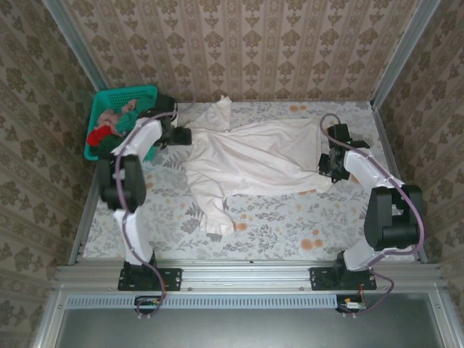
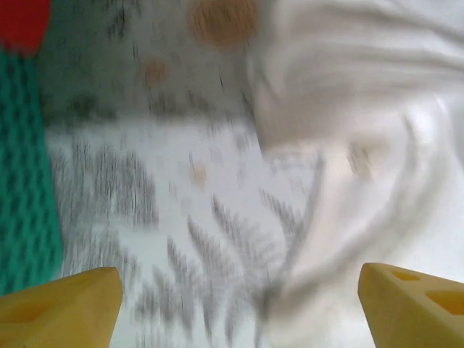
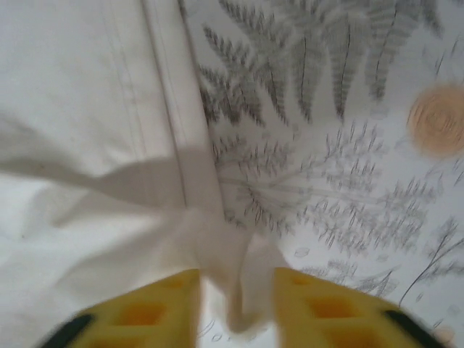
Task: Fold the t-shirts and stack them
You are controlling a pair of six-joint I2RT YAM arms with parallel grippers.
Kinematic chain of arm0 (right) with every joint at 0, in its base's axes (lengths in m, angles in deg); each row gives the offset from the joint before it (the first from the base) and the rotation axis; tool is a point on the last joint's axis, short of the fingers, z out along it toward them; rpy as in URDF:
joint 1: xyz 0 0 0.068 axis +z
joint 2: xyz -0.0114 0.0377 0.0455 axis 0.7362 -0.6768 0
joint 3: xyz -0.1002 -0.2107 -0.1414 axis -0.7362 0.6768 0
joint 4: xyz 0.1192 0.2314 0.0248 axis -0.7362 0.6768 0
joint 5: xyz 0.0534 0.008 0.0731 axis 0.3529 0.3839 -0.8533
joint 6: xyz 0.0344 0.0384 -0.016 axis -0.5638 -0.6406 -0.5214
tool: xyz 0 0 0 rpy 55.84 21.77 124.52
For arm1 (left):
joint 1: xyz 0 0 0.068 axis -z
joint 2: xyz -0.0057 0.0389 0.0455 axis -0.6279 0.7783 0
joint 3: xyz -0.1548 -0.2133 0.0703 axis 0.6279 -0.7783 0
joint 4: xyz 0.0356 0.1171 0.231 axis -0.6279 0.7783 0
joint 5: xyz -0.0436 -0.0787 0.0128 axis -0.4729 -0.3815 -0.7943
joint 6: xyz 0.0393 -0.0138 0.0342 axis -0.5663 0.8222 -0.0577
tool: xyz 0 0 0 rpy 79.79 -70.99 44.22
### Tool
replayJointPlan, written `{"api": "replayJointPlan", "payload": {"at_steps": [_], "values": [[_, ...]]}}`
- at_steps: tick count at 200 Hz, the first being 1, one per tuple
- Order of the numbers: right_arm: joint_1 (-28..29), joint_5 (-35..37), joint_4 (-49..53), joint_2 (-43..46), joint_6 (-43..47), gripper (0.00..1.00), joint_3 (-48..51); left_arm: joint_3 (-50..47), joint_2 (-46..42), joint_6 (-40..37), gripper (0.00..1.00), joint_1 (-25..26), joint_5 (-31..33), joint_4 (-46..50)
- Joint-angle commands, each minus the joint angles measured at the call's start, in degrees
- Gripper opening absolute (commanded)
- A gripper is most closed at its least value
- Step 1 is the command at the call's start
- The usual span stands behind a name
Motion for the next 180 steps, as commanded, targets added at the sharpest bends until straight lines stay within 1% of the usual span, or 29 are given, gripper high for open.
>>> {"api": "replayJointPlan", "payload": {"at_steps": [1,14,20,33,42,53,65,73,86,101,109,125,148,180], "values": [[0.0,3.2,3.3,1.8,-0.7,0.41,-2.2,-15.1,-12.0,2.9,0.85,0.7,-3.9,-9.4],[0.8,3.0,3.2,6.9,-2.4,0.49,2.2,-23.9,-16.4,4.4,0.82,0.7,-7.5,-12.8],[1.0,3.2,2.8,9.7,-3.6,0.51,4.7,-26.7,-17.7,5.0,0.81,0.7,-7.8,-13.6],[1.3,2.7,2.2,17.1,-5.9,0.51,10.5,-30.7,-19.1,5.7,0.79,1.1,-10.3,-17.4],[1.4,2.1,1.7,21.1,-7.1,0.49,14.0,-31.3,-18.6,6.0,0.76,1.5,-10.2,-17.7],[1.7,-2.1,0.3,24.7,-8.3,0.44,17.6,-30.0,-17.3,5.6,0.74,2.4,-9.9,-15.4],[3.0,-7.1,-1.7,26.0,-9.7,0.44,20.8,-29.1,-16.2,6.1,0.73,3.8,-9.6,-14.6],[4.3,-7.7,-2.7,25.3,-10.7,0.44,22.5,-29.3,-15.8,6.5,0.73,4.7,-9.2,-15.4],[5.2,-7.9,-4.4,21.9,-11.7,0.43,23.7,-29.4,-14.4,7.0,0.73,5.3,-6.5,-17.0],[5.1,-7.3,-5.9,16.5,-12.4,0.36,23.0,-26.9,-10.9,7.2,0.65,4.6,-4.2,-16.7],[5.1,-7.9,-6.7,13.9,-12.1,0.34,22.3,-25.6,-9.0,6.9,0.64,3.9,-3.3,-17.1],[5.1,-6.2,-7.7,9.6,-12.0,0.33,20.7,-22.3,-5.9,6.6,0.63,2.6,-3.7,-16.4],[4.3,-2.5,-7.8,4.9,-11.8,0.34,18.2,-20.0,-3.4,6.4,0.63,2.2,-6.1,-17.4],[3.4,0.1,-8.0,0.5,-11.8,0.35,15.1,-19.5,-0.9,6.4,0.58,2.2,-6.0,-17.9]]}}
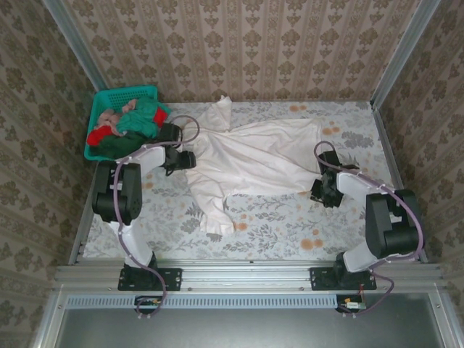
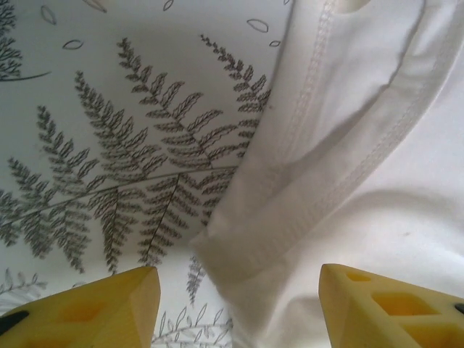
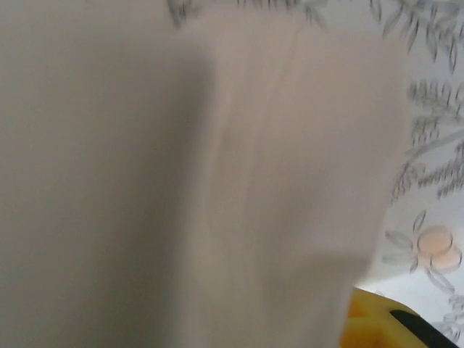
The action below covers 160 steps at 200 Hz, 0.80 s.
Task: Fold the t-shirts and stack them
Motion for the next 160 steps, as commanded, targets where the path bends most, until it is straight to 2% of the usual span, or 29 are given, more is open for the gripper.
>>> {"api": "replayJointPlan", "payload": {"at_steps": [1,80,98,117,135,160], "values": [[-0.7,3.7,-1.2,-2.2,-0.9,0.35,-3.1,1.3,1.3,0.1,0.58,0.1,-0.5,-0.6],[-1.7,2.8,-4.8,-8.8,0.5,0.36,-7.3,2.2,4.2,-0.1,0.53,0.2,-1.7,-2.2],[-1.9,2.6,-5.1,-10.1,0.9,0.29,-7.4,2.7,5.3,-0.1,0.48,0.2,-1.8,-2.1],[-2.0,2.2,-5.2,-9.1,1.2,0.14,-7.2,2.9,5.9,-0.1,0.36,0.2,-2.3,-2.4],[-1.9,0.7,-4.5,-6.3,1.6,0.05,-6.9,2.9,6.0,0.1,0.28,0.2,-3.7,-3.1],[-1.9,0.2,-1.9,-0.3,2.6,0.0,-6.6,2.0,4.9,0.5,0.14,0.4,-5.8,-3.7]]}}
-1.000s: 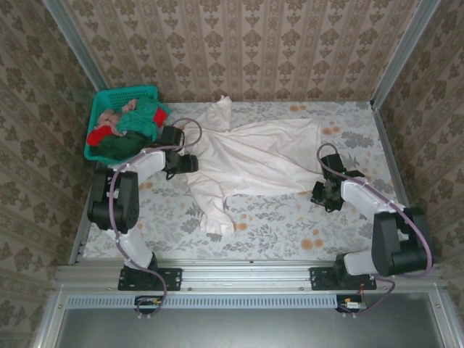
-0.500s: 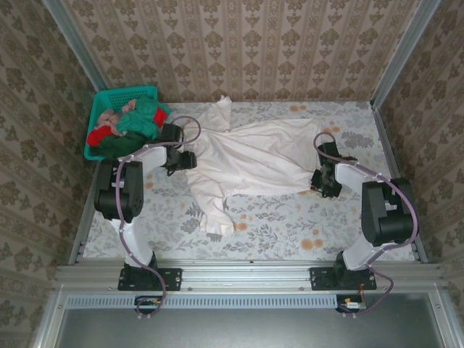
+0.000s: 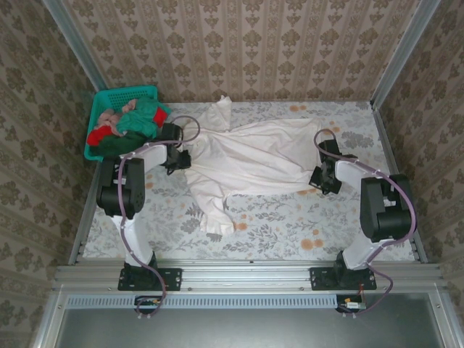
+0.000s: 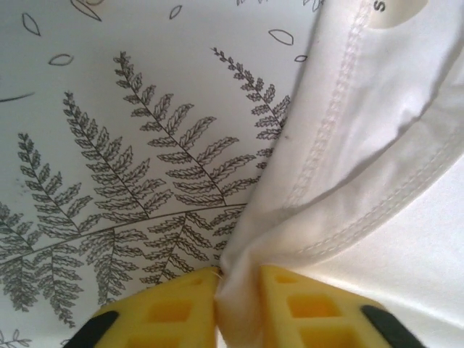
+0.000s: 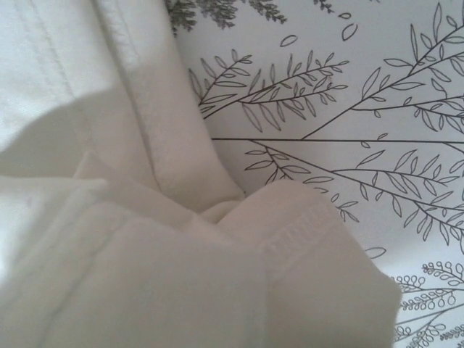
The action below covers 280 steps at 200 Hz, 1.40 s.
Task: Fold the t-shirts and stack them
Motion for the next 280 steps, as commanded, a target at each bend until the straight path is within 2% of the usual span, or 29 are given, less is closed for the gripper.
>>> {"api": "replayJointPlan", "payload": {"at_steps": [1,39,82,100,124,151,162,178,203,220,224,233,246,256,264,280], "values": [[-0.1,-1.0,2.7,6.4,1.2,0.0,0.2,0.0,0.8,0.4,0.13,1.0,-5.2,-2.3],[-0.2,-2.2,8.6,14.3,3.1,0.0,-1.1,-1.9,-6.0,1.6,0.0,1.1,-4.3,1.1],[-1.0,-3.5,19.4,28.2,5.1,0.0,-9.3,2.1,-26.5,0.6,0.0,1.0,1.3,14.2],[-1.1,-3.6,23.6,31.3,5.7,0.0,-15.7,6.1,-34.6,-0.9,0.0,0.6,3.7,19.1],[-1.3,-4.1,27.9,32.0,7.2,0.0,-25.1,13.9,-40.1,-2.5,0.0,-1.2,4.5,25.7],[-2.3,-1.2,30.5,30.7,8.6,0.0,-31.5,20.4,-40.7,-4.1,0.0,-3.3,5.1,29.9],[-2.9,0.5,30.7,29.2,9.1,0.0,-31.6,21.0,-40.6,-4.4,0.0,-4.2,4.8,30.2],[-4.1,-1.1,31.6,27.5,10.2,0.0,-30.6,20.8,-40.2,-4.4,0.0,-5.4,3.4,30.1],[-4.5,0.2,28.4,27.8,10.6,0.0,-26.3,18.3,-39.9,-3.6,0.0,-5.8,1.5,27.3],[-5.8,-0.9,28.0,24.9,10.7,0.0,-28.8,19.6,-37.0,-3.2,0.0,-5.8,0.3,26.9],[-5.9,-1.7,28.2,24.1,11.0,0.03,-29.8,20.2,-36.2,-3.2,0.0,-5.8,0.0,26.9],[-6.0,-4.8,27.9,22.6,11.2,0.18,-31.7,21.4,-34.4,-3.1,0.0,-5.8,-0.9,26.9],[-6.0,-7.8,26.5,21.5,11.1,0.18,-33.1,23.4,-32.6,-2.9,0.0,-5.8,-2.4,26.0],[-6.0,-8.7,26.7,20.8,11.2,0.23,-34.6,25.4,-31.3,-3.0,0.0,-5.8,-2.6,26.2],[-6.1,-8.8,26.9,20.5,11.2,0.21,-35.2,27.5,-30.4,-3.4,0.0,-5.7,-2.9,27.0],[-6.1,-8.6,25.7,21.4,10.8,0.07,-33.9,28.6,-30.3,-3.5,0.0,-5.6,-3.9,27.5]]}}
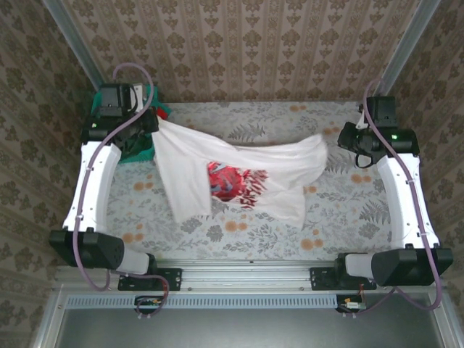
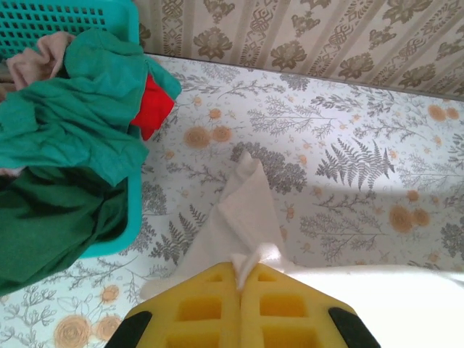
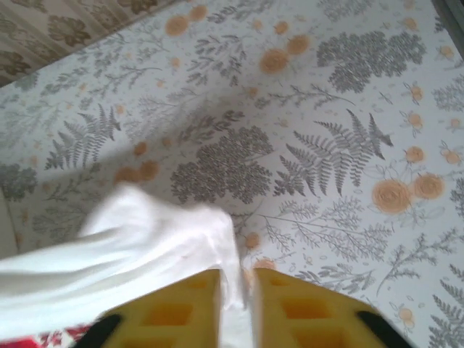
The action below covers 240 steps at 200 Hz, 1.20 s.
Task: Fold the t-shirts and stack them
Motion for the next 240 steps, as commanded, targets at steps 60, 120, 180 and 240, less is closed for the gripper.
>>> {"api": "replayJointPlan", "payload": {"at_steps": [60,120,180,240], "values": [[7.8,-7.2,-15.6,3.8,-6.1,0.25,19.6,-13.4,-9.4,0.7,0.0,2.9,-1.0,-5.5],[19.2,-2.8,-24.0,-21.5,-5.7,0.3,15.8,-14.4,-8.3,-0.1,0.0,2.0,0.1,-5.2],[21.1,-2.1,-24.2,-40.5,-5.3,0.33,4.9,-15.3,-7.6,-0.5,0.0,1.4,-0.5,-5.8],[22.3,-4.4,-26.9,-45.0,-5.9,0.33,4.3,-15.7,-8.0,-0.5,0.0,0.5,-0.8,-6.1]]}}
